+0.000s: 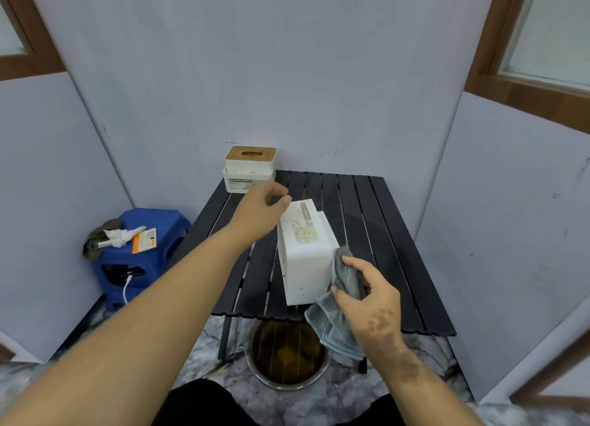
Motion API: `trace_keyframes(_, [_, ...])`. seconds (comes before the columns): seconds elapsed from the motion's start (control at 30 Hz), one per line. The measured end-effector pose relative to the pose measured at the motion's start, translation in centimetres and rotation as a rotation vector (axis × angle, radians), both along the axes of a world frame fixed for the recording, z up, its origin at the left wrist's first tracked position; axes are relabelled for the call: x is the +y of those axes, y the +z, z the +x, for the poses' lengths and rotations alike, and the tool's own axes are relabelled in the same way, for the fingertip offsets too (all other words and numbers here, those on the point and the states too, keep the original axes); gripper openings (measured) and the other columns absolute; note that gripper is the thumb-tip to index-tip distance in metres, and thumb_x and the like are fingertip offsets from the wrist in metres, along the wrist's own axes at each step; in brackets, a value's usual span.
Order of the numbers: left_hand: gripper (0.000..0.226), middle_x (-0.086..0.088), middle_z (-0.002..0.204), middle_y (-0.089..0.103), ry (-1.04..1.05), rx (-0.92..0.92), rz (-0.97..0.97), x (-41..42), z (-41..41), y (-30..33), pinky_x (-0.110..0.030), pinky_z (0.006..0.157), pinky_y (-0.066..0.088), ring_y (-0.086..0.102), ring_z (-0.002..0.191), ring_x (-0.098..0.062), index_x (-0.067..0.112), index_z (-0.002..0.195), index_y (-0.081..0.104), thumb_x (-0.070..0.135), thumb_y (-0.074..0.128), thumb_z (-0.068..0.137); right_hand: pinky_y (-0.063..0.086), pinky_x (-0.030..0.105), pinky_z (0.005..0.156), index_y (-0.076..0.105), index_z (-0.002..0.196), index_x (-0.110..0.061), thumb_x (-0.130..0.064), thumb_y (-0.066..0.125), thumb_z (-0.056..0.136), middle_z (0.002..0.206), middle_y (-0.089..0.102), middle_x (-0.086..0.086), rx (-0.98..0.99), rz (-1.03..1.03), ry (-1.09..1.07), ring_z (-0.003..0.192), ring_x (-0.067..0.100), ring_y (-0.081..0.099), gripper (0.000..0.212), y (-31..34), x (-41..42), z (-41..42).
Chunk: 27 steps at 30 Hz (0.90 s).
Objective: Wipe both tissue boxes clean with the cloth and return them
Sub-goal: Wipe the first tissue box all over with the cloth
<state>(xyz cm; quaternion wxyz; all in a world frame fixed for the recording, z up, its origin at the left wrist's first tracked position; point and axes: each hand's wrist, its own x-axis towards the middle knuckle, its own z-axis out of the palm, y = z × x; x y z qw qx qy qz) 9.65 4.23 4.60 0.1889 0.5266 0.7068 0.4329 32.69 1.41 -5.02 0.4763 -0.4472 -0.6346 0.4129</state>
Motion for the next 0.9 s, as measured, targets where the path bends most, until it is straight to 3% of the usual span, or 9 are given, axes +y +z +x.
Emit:
trace_keyframes(0.13, [0.02, 0.018, 0.127, 0.058, 0.016, 0.049, 0.185, -6.0, 0.7, -3.9, -0.033, 0.104, 0.042, 0.051, 0.123, -0.006, 0.029, 0.117, 0.064, 0.029, 0.064, 0.097, 0.055, 0.031, 0.094, 0.07, 0.112, -0.035, -0.006, 0.084, 0.072, 0.113, 0.069, -0.014, -0.042, 0.042, 0.07, 0.106, 0.004, 0.065, 0.052, -0.1, -0.5, 0.0])
trace_keyframes(0.27, [0.035, 0.017, 0.138, 0.053, -0.039, 0.265, 0.271, -9.3, 1.1, -6.6, -0.037, 0.106, 0.032, 0.045, 0.133, -0.008, 0.032, 0.121, 0.062, 0.044, 0.063, 0.088, 0.059, 0.032, 0.086, 0.072, 0.109, -0.034, -0.002, 0.085, 0.07, 0.106, 0.071, -0.012, -0.013, 0.048, 0.115, 0.096, 0.006, 0.069, 0.051, 0.4, -0.7, 0.4])
trace_keyframes(0.4, [0.039, 0.01, 0.139, 0.058, -0.069, 0.427, 0.334, -9.1, 1.4, -7.2, -0.035, 0.101, 0.028, 0.043, 0.132, -0.001, 0.025, 0.126, 0.066, 0.031, 0.069, 0.087, 0.054, 0.017, 0.081, 0.07, 0.109, -0.026, 0.004, 0.083, 0.07, 0.108, 0.062, -0.007, -0.013, 0.215, 0.057, 0.088, 0.004, 0.063, 0.051, 2.6, 0.6, 0.9])
trace_keyframes(0.53, [0.039, 0.008, 0.136, 0.06, -0.055, 0.466, 0.349, -8.8, 1.4, -7.8, -0.037, 0.102, 0.03, 0.046, 0.131, -0.002, 0.022, 0.126, 0.066, 0.023, 0.069, 0.087, 0.047, 0.011, 0.091, 0.071, 0.115, -0.019, -0.002, 0.08, 0.076, 0.113, 0.061, -0.011, -0.239, 0.352, 0.197, 0.104, 0.003, 0.06, 0.044, 4.7, 2.2, 0.1])
trace_keyframes(0.77, [0.039, 0.004, 0.129, 0.065, -0.096, 0.55, 0.352, -8.0, 1.5, -6.8, -0.024, 0.096, 0.024, 0.053, 0.12, -0.009, 0.018, 0.118, 0.065, 0.012, 0.08, 0.082, 0.037, 0.023, 0.099, 0.069, 0.12, -0.024, -0.012, 0.062, 0.091, 0.121, 0.057, -0.012, -0.813, 0.455, 0.347, 0.107, 0.018, 0.049, 0.032, 6.0, 5.1, -1.9])
trace_keyframes(0.83, [0.041, 0.004, 0.129, 0.065, -0.103, 0.546, 0.343, -7.9, 1.3, -6.7, -0.025, 0.094, 0.024, 0.052, 0.121, -0.008, 0.019, 0.116, 0.065, 0.009, 0.081, 0.08, 0.044, 0.031, 0.101, 0.071, 0.111, -0.029, -0.008, 0.062, 0.088, 0.114, 0.063, -0.01, -0.853, 0.373, 0.303, 0.106, 0.018, 0.054, 0.032, 6.9, 6.5, -3.0])
trace_keyframes(0.9, [0.041, 0.004, 0.129, 0.064, -0.104, 0.53, 0.344, -8.0, 1.2, -6.8, -0.025, 0.093, 0.024, 0.051, 0.123, -0.008, 0.019, 0.115, 0.065, 0.007, 0.081, 0.079, 0.057, 0.036, 0.085, 0.067, 0.099, -0.031, -0.001, 0.066, 0.082, 0.102, 0.067, -0.007, -0.694, 0.184, 0.251, 0.097, 0.018, 0.061, 0.034, 7.9, 7.8, -3.9])
